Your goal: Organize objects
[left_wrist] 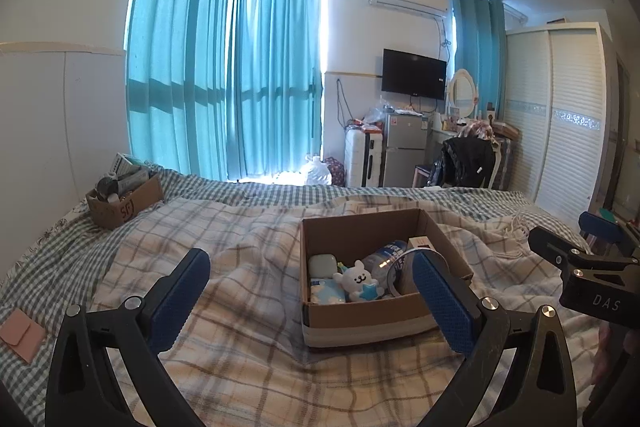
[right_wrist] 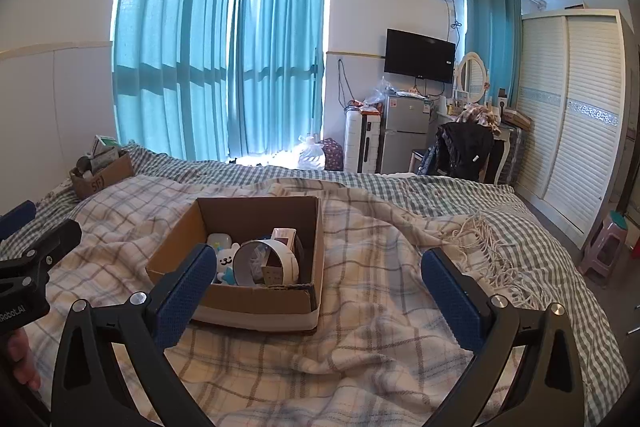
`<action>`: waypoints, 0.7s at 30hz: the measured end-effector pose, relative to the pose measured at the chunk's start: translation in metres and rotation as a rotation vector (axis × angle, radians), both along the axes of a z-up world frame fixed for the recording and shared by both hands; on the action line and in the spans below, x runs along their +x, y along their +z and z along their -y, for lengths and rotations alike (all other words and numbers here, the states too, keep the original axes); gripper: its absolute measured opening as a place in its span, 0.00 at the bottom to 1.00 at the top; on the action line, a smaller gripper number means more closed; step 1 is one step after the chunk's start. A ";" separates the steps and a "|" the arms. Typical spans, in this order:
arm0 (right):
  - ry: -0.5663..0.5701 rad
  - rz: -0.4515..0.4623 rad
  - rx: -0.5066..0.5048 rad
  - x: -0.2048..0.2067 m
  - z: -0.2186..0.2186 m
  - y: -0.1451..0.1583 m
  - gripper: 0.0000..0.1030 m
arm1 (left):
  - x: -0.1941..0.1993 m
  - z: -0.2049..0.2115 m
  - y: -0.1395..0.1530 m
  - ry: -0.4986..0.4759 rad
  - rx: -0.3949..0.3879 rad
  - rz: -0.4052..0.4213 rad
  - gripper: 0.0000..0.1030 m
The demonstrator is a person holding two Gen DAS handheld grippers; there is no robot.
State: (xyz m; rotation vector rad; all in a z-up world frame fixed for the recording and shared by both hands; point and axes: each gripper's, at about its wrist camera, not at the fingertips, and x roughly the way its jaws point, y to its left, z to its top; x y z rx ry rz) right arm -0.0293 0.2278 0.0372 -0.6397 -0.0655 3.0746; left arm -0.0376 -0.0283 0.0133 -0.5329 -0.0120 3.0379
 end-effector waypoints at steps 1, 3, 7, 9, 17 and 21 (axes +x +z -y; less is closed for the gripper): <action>0.000 0.001 -0.002 0.000 0.000 0.000 1.00 | 0.000 -0.002 0.001 -0.002 -0.004 0.000 1.00; -0.001 0.001 -0.001 0.000 0.000 0.000 1.00 | 0.001 -0.003 0.001 -0.004 -0.012 0.000 1.00; -0.002 0.002 0.005 0.001 0.000 -0.001 1.00 | 0.001 -0.004 0.002 -0.009 -0.007 0.004 1.00; 0.000 0.003 0.002 0.001 0.000 -0.002 1.00 | 0.001 -0.006 0.001 -0.011 -0.009 0.006 1.00; 0.002 0.005 0.002 0.001 0.001 -0.003 1.00 | -0.001 -0.007 -0.001 -0.013 -0.014 0.013 1.00; 0.006 0.006 0.003 0.002 0.002 -0.003 1.00 | -0.001 -0.007 -0.001 -0.018 -0.014 0.017 1.00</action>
